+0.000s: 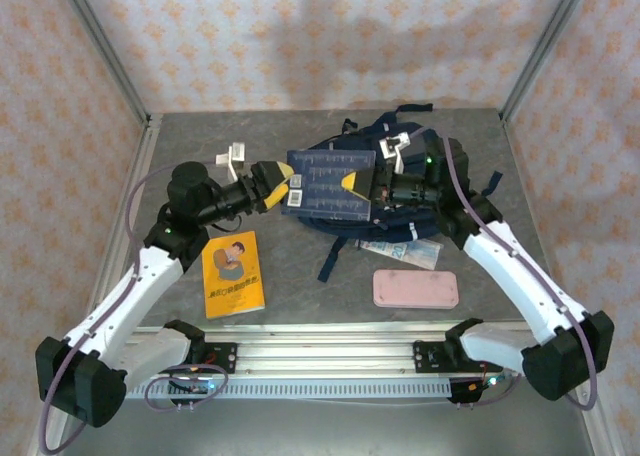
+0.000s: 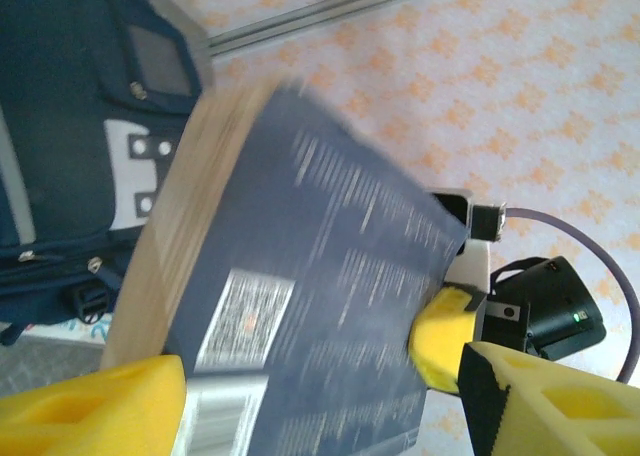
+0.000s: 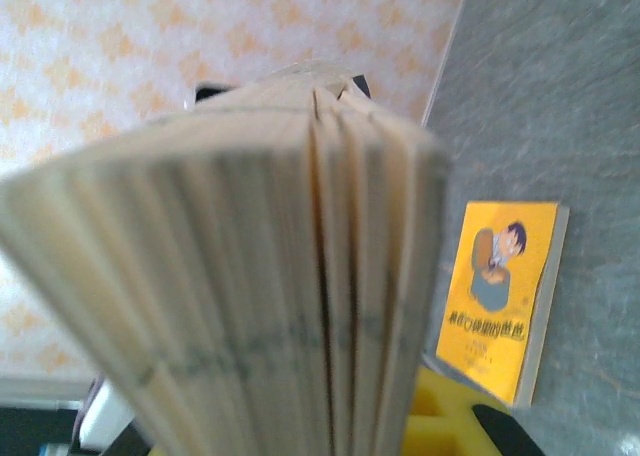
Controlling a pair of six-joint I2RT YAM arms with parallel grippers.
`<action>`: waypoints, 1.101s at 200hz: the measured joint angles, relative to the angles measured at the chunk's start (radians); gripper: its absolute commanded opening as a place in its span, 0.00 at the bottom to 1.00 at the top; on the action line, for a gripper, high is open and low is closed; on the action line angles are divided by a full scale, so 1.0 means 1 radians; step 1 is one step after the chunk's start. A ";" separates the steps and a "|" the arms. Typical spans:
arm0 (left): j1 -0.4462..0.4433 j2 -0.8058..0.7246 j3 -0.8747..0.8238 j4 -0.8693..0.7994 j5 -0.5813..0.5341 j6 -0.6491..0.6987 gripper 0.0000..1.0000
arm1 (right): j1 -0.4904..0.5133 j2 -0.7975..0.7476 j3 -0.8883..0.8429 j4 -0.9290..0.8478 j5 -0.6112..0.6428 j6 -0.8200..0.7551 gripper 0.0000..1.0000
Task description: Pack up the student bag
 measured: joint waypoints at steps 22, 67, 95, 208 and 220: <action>0.000 -0.010 0.038 -0.034 0.034 0.058 0.74 | -0.006 -0.027 0.021 -0.081 -0.047 -0.050 0.00; 0.000 -0.010 0.051 -0.137 0.052 0.154 0.74 | -0.027 -0.043 0.046 -0.226 -0.090 -0.124 0.00; 0.000 -0.010 0.051 -0.180 0.052 0.185 0.77 | -0.036 -0.068 0.076 -0.273 -0.114 -0.147 0.00; -0.126 -0.024 0.026 -0.006 0.102 0.122 0.53 | -0.037 -0.089 0.090 -0.290 -0.136 -0.174 0.00; -0.126 -0.030 0.014 0.010 0.103 0.114 0.46 | -0.039 -0.087 0.091 -0.297 -0.136 -0.187 0.00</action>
